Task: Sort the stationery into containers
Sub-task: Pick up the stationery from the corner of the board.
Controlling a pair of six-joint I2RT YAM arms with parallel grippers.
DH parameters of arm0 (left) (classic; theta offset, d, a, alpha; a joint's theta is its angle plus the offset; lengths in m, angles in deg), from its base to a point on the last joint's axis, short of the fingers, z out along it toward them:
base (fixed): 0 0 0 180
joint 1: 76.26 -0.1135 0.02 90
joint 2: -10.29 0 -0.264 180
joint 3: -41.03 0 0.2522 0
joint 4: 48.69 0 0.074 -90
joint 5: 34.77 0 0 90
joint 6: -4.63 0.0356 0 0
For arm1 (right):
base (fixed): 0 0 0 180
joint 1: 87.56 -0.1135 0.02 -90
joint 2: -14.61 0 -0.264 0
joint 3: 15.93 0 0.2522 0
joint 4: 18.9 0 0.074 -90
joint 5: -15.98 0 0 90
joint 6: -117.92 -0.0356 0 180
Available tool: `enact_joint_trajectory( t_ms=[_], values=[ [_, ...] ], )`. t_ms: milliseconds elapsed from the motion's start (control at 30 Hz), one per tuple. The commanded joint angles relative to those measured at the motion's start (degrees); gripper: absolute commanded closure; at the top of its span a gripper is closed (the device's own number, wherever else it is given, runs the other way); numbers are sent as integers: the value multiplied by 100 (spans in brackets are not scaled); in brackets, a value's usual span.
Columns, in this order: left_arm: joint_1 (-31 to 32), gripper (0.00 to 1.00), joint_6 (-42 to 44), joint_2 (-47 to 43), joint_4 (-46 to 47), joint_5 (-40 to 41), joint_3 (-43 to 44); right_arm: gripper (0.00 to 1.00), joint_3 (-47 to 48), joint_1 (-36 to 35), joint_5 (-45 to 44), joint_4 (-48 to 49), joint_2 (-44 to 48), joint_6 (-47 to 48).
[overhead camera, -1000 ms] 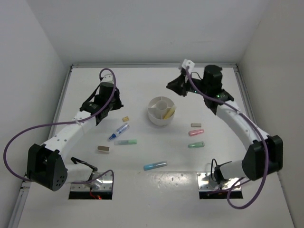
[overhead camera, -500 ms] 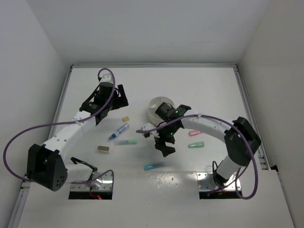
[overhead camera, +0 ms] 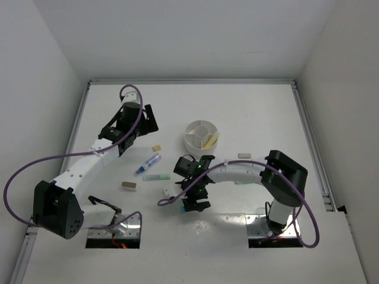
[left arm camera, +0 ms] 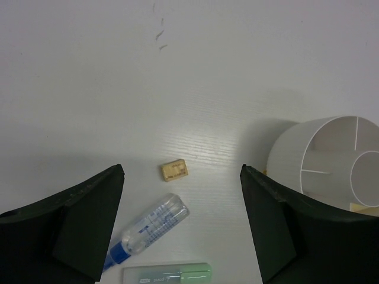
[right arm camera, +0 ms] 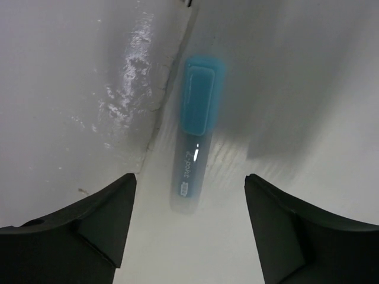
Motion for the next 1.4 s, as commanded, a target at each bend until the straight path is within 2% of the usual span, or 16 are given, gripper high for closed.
enact_joint_trajectory(
  t_ms=[0,167,333,367,900,1033,1100,1133,1233,1333,1367],
  values=[
    [-56,14,58,-196,70,95,52,27,175,-131,-474,423,19,-257],
    [-56,14,58,-196,70,95,52,47,52,-324,-642,617,-43,-468],
    [-56,14,58,-249,70,95,52,56,113,-535,-774,617,-105,-573],
    [-56,14,58,-249,70,95,52,61,114,-597,-774,617,-105,-573],
    [-56,14,58,-249,70,95,52,62,-220,-887,-1556,1101,-403,-811],
    [-56,14,110,-249,70,95,52,53,-220,-940,-1556,1101,-465,-811],
    [-56,14,111,-302,70,95,52,54,-220,-940,-1626,1101,-579,-811],
    [-56,14,111,-302,70,95,52,59,-220,-940,-1627,1101,-579,-811],
    [-56,14,111,-302,70,95,52,87,-63,-940,-1627,1101,-711,-916],
    [-56,14,111,-302,70,95,52,100,0,-765,-1661,1153,-441,-1030],
    [-56,14,111,-302,70,95,52,100,-53,-764,-1845,1449,-291,-1135]
  ],
)
